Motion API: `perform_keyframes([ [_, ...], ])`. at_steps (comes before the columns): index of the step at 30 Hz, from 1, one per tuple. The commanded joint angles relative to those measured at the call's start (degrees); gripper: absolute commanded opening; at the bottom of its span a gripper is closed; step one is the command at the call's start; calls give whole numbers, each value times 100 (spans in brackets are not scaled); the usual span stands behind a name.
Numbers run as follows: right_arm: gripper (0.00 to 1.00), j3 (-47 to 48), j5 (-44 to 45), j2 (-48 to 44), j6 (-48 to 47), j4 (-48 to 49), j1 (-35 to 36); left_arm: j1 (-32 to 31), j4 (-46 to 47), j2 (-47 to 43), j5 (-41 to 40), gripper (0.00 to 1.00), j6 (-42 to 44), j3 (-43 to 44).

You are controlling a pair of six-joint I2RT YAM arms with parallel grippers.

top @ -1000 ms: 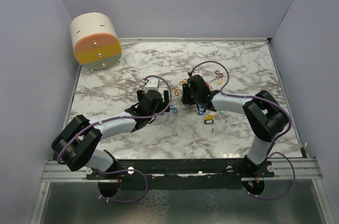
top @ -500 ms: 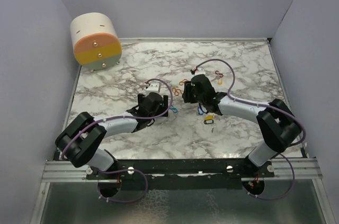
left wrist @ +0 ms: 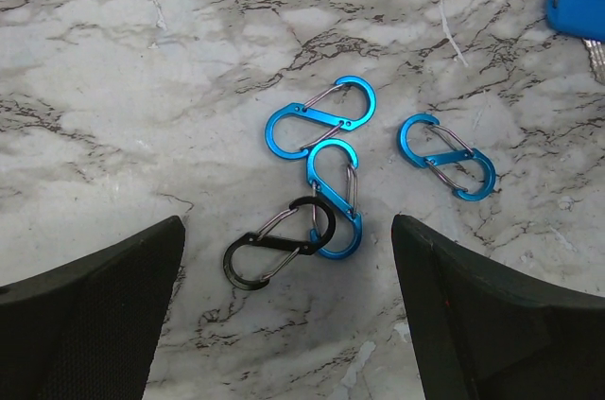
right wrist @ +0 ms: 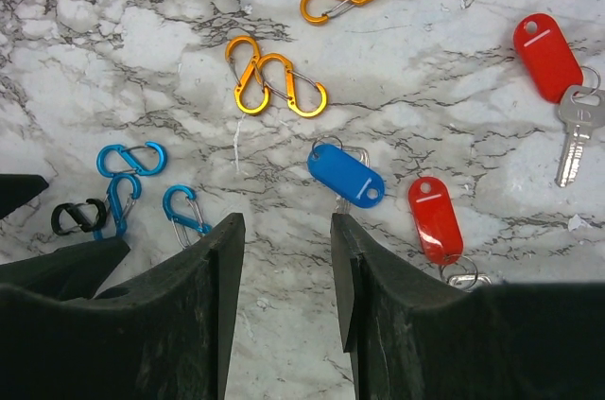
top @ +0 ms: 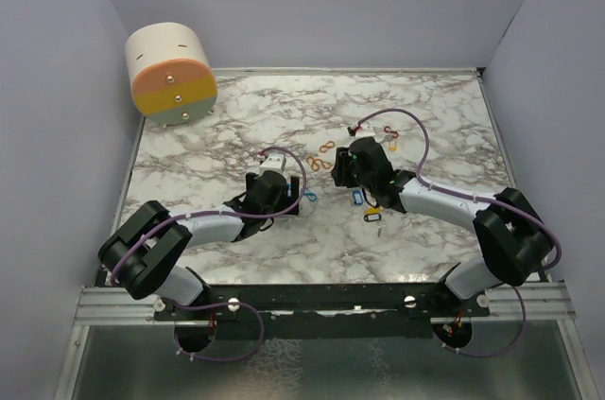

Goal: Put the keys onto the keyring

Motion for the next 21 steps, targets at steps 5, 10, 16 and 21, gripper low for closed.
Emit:
perform_keyframes([
  [5,42,-122,219,-240,-67,188,35,-3,98,-38,819,91,-23,-144],
  [10,41,-163,214,-268,-74,200,35,-73,51,-6,988,90,-41,-173],
  [16,42,-224,222,-334,-58,209,35,-173,-137,-118,933,88,-192,-243],
  [21,41,-255,229,-391,-50,217,35,-266,-259,-275,894,88,-278,-317],
])
